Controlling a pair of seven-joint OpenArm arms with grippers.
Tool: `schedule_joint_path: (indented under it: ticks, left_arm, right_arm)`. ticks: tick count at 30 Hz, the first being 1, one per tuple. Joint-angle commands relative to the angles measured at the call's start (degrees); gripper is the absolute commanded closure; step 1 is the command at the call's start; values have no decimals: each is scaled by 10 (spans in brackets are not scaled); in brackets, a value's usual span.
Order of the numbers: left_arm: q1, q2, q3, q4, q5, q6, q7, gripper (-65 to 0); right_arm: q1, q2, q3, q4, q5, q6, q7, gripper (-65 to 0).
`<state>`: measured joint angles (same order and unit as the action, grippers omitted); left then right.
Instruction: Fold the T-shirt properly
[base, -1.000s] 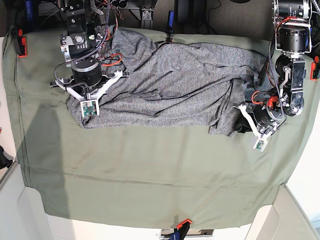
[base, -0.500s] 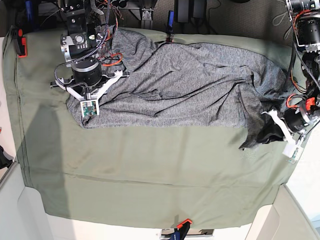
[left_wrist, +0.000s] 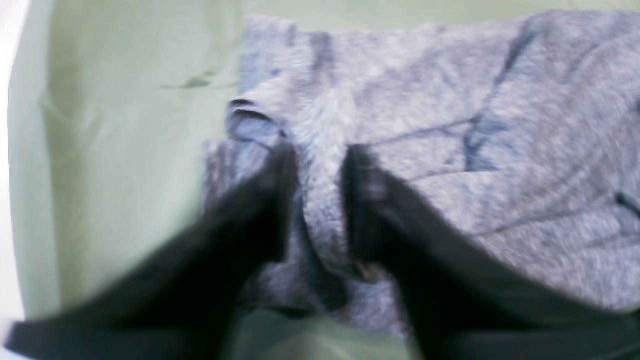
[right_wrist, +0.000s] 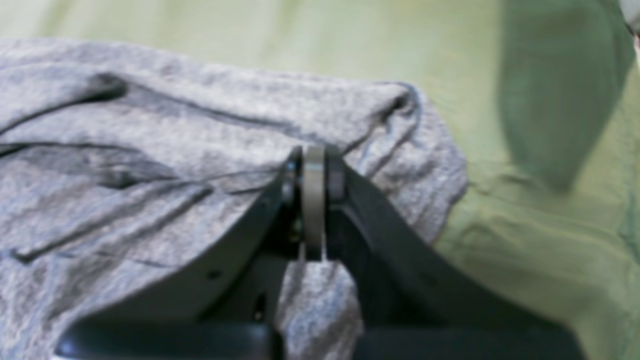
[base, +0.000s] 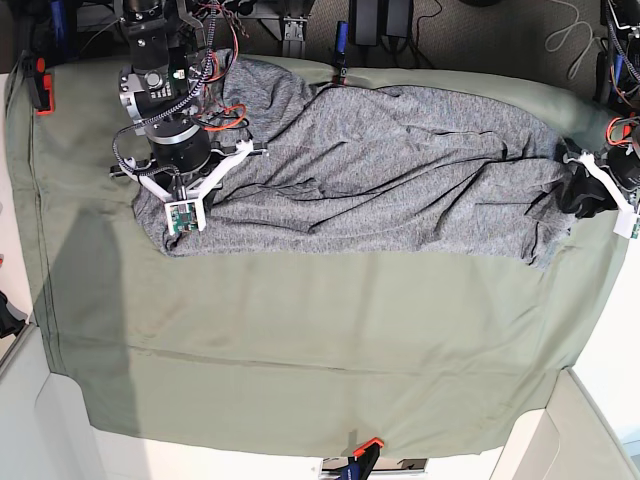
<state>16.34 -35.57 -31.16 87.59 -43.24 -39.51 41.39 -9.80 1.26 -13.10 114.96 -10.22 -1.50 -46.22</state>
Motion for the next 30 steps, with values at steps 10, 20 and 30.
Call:
schedule_joint_path:
  ticks: [10, 20, 30]
  left_arm:
    - [-23, -36, -38, -11, -60, 53, 2, -364]
    - [-140, -79, -16, -275, -105, 8, -3, -364]
    - [-184, -79, 108, -363, -146, -5, 39, -364]
  right_arm:
    - [6, 11, 0, -17, 3, 20, 14, 0]
    - [6, 29, 0, -17, 4, 22, 12, 0]
    - [6, 29, 0, -17, 17, 22, 12, 0]
